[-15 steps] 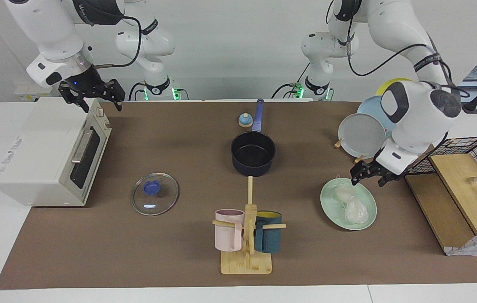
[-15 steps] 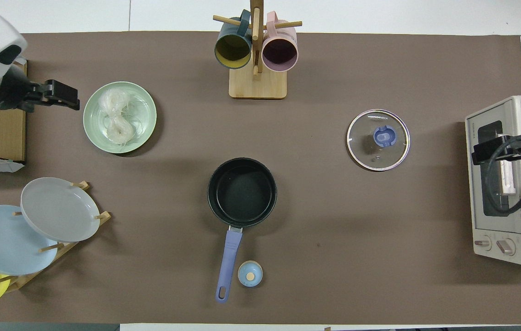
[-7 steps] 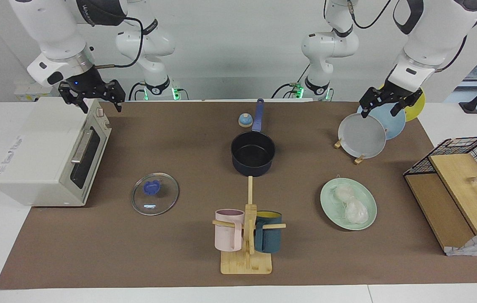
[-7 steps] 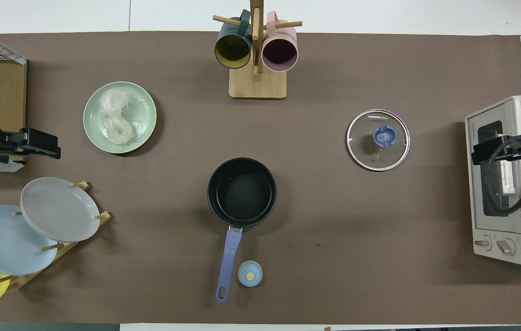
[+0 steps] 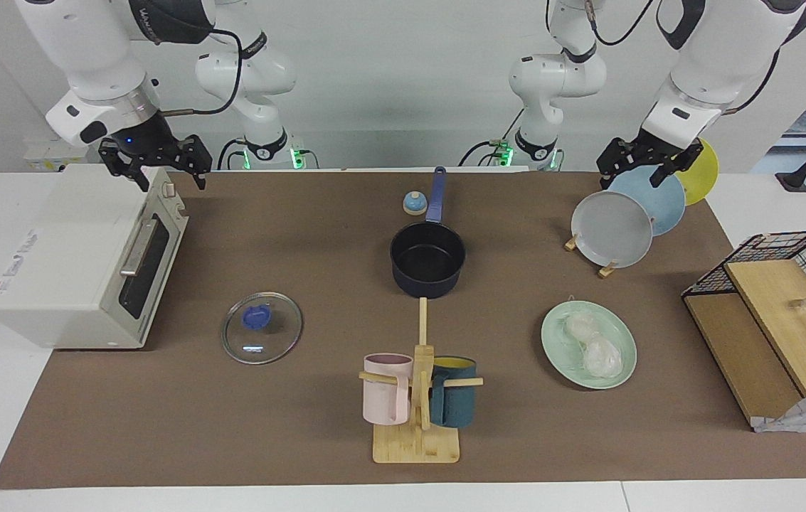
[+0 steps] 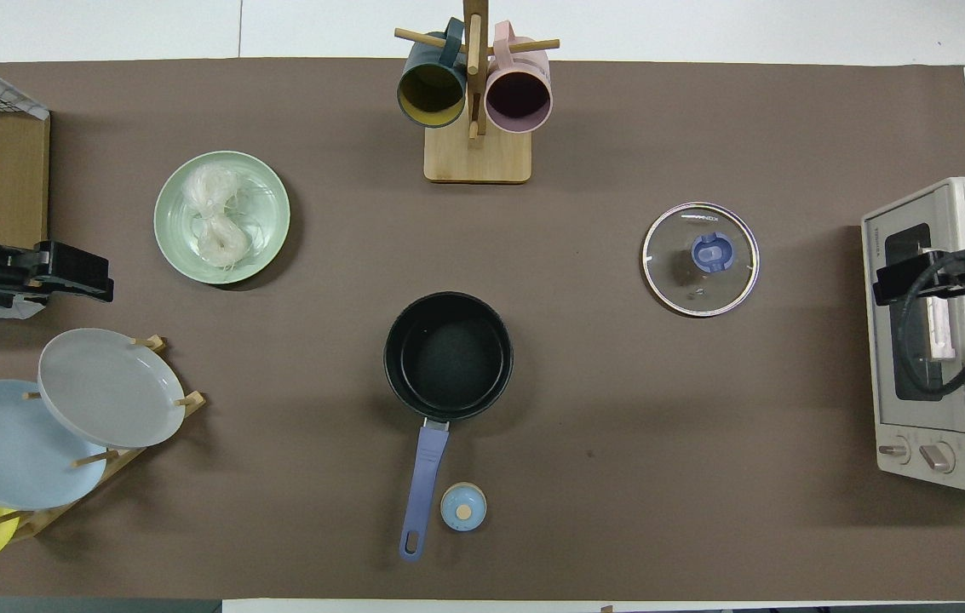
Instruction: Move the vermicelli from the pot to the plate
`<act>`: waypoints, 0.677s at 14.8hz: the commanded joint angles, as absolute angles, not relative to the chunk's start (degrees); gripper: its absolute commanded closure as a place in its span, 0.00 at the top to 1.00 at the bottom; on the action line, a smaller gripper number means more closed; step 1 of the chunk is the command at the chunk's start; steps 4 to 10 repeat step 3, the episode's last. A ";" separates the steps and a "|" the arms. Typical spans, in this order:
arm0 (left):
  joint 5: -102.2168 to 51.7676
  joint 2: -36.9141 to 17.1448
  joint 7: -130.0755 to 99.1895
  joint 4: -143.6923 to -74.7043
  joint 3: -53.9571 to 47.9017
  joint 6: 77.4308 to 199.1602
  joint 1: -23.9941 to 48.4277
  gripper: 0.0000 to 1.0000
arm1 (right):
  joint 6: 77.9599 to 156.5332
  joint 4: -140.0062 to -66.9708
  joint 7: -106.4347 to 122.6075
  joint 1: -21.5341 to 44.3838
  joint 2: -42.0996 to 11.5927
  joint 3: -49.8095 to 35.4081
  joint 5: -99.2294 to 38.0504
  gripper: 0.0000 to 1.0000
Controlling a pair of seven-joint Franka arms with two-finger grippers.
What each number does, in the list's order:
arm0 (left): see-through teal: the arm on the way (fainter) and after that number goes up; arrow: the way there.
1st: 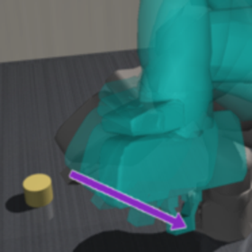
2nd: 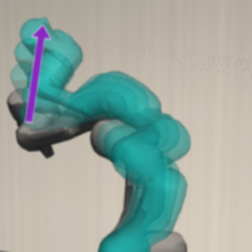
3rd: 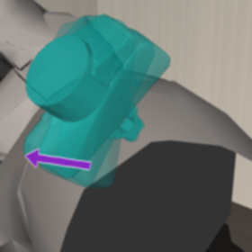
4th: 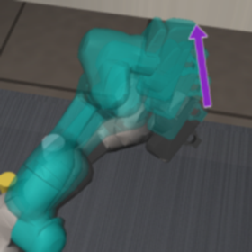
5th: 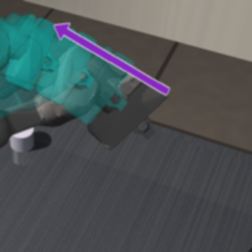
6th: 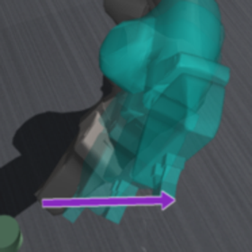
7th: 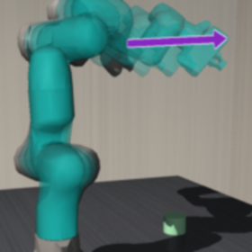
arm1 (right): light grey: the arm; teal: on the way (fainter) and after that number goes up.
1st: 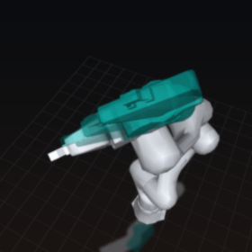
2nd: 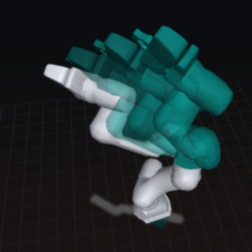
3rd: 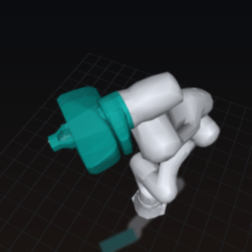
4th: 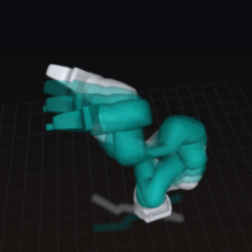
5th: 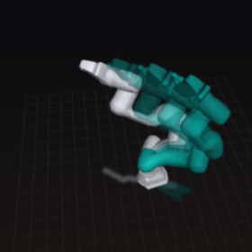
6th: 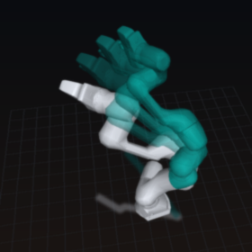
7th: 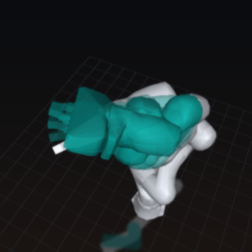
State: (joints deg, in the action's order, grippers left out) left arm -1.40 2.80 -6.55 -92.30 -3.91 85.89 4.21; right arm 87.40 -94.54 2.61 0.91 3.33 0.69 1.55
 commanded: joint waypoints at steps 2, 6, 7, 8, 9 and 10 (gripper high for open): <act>-0.79 1.93 -7.21 -90.70 -3.43 84.99 4.92 1.00 | 87.10 -93.78 3.16 0.79 2.90 0.53 2.29 1.00; -0.79 1.93 -7.21 -90.70 -3.43 84.99 4.83 1.00 | 87.19 -93.78 3.08 0.79 2.90 0.53 2.29 1.00; -0.79 1.93 -7.21 -90.70 -3.43 84.99 4.83 1.00 | 87.19 -93.78 3.08 0.79 2.90 0.53 2.29 1.00; -0.79 1.93 -7.21 -90.70 -3.43 84.99 4.83 1.00 | 87.19 -93.78 3.08 0.79 2.90 0.53 2.29 1.00; -0.79 1.93 -7.21 -90.70 -3.43 84.99 4.83 1.00 | 87.19 -93.78 3.08 0.79 2.90 0.53 2.29 1.00; -0.79 1.93 -7.21 -90.70 -3.43 84.99 4.83 1.00 | 87.19 -93.78 3.08 0.79 2.90 0.53 2.29 1.00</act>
